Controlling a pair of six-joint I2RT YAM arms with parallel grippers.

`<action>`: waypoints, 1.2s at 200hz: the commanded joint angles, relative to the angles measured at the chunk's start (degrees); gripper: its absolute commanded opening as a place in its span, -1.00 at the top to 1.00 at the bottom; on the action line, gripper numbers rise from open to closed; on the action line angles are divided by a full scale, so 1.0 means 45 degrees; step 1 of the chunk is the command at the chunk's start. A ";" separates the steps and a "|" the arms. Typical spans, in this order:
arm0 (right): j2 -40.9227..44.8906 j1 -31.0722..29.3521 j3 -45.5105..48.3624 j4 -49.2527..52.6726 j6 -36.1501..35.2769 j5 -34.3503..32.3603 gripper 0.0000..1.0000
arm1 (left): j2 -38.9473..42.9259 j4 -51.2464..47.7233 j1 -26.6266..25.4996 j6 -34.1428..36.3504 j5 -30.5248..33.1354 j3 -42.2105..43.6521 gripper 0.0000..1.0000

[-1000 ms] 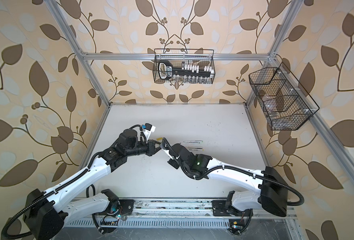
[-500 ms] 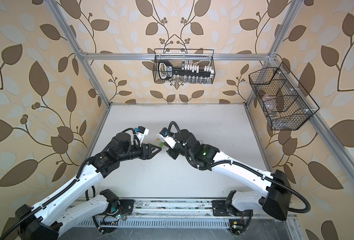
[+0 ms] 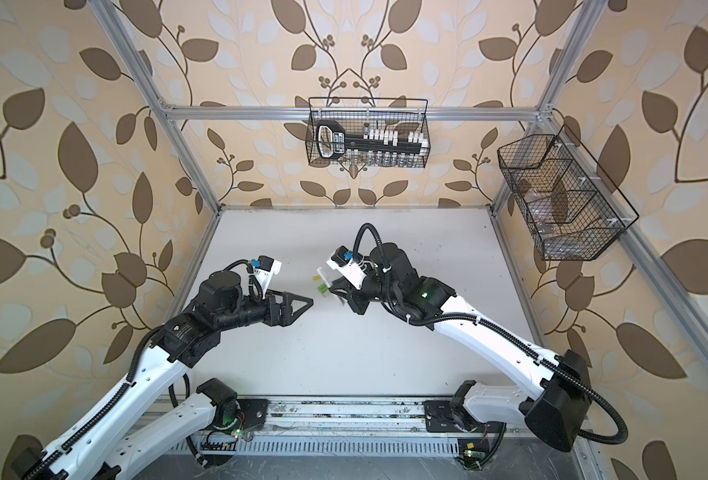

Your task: Insert the pens into the pen caps

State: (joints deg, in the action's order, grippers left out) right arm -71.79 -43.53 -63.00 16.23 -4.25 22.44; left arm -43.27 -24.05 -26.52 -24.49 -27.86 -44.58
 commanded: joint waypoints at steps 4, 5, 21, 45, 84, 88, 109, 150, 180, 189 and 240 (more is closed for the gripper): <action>-0.0232 0.0340 -0.0370 0.0174 0.0164 0.2539 0.88 | 0.0616 -0.0282 0.0093 0.0774 -0.0559 -0.0803 -0.98; -0.0225 0.0348 -0.0372 0.0188 0.0164 0.2565 0.88 | 0.0623 -0.0300 0.0103 0.0774 -0.0554 -0.0820 -0.98; -0.0317 0.0546 -0.0396 0.0367 0.0154 0.2826 0.88 | 0.0800 -0.0711 0.0093 0.1080 -0.0456 -0.1038 -0.98; -0.0428 0.0925 -0.0560 0.0784 0.0198 0.2566 0.88 | 0.0980 -0.1298 0.0093 0.1516 -0.0163 -0.1299 -0.98; -0.0907 0.1687 -0.1123 0.1869 0.0125 0.1608 0.88 | 0.1084 -0.1884 0.0095 0.1978 -0.0102 -0.1462 -0.98; -0.0936 0.1767 -0.1146 0.1924 0.0124 0.1592 0.88 | 0.1080 -0.1960 0.0113 0.2015 -0.0081 -0.1508 -0.98; -0.1058 0.2180 -0.1282 0.2057 0.0135 0.2100 0.88 | 0.1152 -0.2246 0.0103 0.2223 -0.0234 -0.1554 -0.98; -0.1129 0.2769 -0.1011 0.1354 0.0435 0.5302 0.87 | 0.1335 -0.2137 0.0104 0.2278 -0.0601 -0.1532 -0.98; -0.1142 0.2730 -0.0751 0.1047 0.0430 0.6528 0.87 | 0.1163 -0.1914 0.0095 0.2310 -0.1377 -0.1597 -0.96; -0.1139 0.2689 -0.0687 0.1075 0.0364 0.6637 0.87 | 0.1105 -0.1805 0.0096 0.2336 -0.1683 -0.1598 -0.94; -0.0849 0.2209 -0.0373 0.1228 -0.0295 0.7412 0.87 | 0.0731 -0.1058 0.0101 0.2376 -0.3269 -0.1590 -0.70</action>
State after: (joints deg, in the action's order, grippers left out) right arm -76.31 -32.34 -65.69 21.30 -2.35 51.33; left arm -39.48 -32.40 -26.52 -14.94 -36.51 -49.63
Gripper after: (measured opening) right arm 0.099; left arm 0.879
